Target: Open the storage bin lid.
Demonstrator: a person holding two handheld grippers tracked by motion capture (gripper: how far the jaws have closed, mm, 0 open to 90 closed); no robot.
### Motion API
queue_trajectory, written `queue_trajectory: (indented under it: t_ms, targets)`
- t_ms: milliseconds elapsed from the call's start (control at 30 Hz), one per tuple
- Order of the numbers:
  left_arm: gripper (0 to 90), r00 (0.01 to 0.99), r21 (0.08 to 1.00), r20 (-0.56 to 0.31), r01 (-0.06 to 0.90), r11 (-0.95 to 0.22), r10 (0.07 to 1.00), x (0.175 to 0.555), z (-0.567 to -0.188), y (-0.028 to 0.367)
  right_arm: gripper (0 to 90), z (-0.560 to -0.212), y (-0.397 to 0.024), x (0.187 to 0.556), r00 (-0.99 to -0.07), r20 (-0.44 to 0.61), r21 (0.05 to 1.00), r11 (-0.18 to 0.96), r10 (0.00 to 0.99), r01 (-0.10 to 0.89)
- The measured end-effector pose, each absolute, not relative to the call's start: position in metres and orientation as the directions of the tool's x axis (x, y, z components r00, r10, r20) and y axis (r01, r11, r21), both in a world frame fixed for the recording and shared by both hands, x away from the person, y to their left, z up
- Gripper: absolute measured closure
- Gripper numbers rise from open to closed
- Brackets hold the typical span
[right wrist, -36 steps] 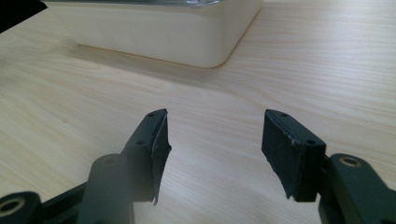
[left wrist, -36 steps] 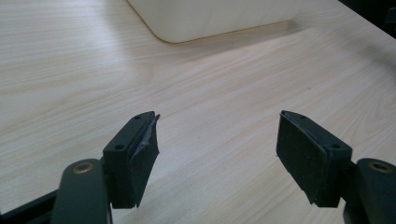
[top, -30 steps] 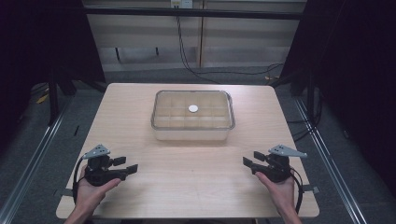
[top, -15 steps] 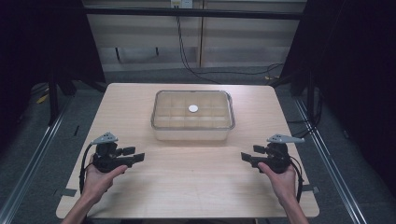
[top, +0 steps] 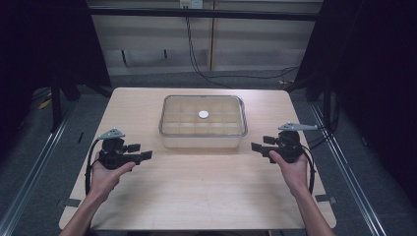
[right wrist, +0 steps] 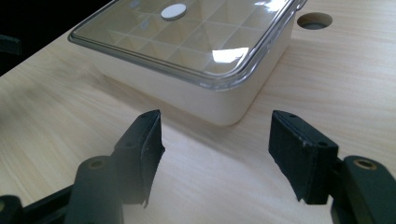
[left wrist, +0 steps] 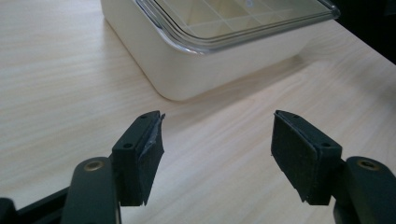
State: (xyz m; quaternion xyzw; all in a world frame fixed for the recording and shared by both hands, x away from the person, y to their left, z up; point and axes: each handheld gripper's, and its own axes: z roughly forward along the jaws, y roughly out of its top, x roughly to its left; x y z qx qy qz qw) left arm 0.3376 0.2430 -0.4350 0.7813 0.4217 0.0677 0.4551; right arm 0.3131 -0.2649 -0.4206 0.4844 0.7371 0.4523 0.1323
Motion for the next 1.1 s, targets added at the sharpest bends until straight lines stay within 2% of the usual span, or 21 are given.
queue_trajectory:
  t_ms: [433,500,700,800,900,1100]
  targets:
    - [34.0,0.606,0.786,-0.252,0.583,-0.205,0.755,0.367,-0.417,0.244,26.9,-0.407,-0.266,0.351,-0.493,0.268,0.781,0.113,0.828,0.614]
    - [32.0,0.605,0.788,-0.243,0.579,-0.209,0.758,0.372,-0.418,0.242,32.4,-0.405,-0.267,0.354,-0.497,0.263,0.786,0.116,0.827,0.607]
    - [30.4,0.594,0.781,-0.212,0.581,-0.232,0.776,0.386,-0.417,0.236,26.4,-0.402,-0.269,0.367,-0.488,0.247,0.784,0.123,0.837,0.609]
    - [30.1,0.595,0.781,-0.203,0.577,-0.238,0.777,0.390,-0.414,0.234,26.9,-0.402,-0.270,0.372,-0.494,0.249,0.777,0.132,0.833,0.615]
    - [30.1,0.591,0.776,-0.200,0.582,-0.242,0.781,0.397,-0.409,0.233,31.0,-0.400,-0.268,0.384,-0.524,0.265,0.774,0.146,0.809,0.617]
    - [31.0,0.597,0.780,-0.187,0.573,-0.251,0.780,0.412,-0.402,0.230,30.6,-0.398,-0.264,0.404,-0.532,0.269,0.750,0.171,0.803,0.638]
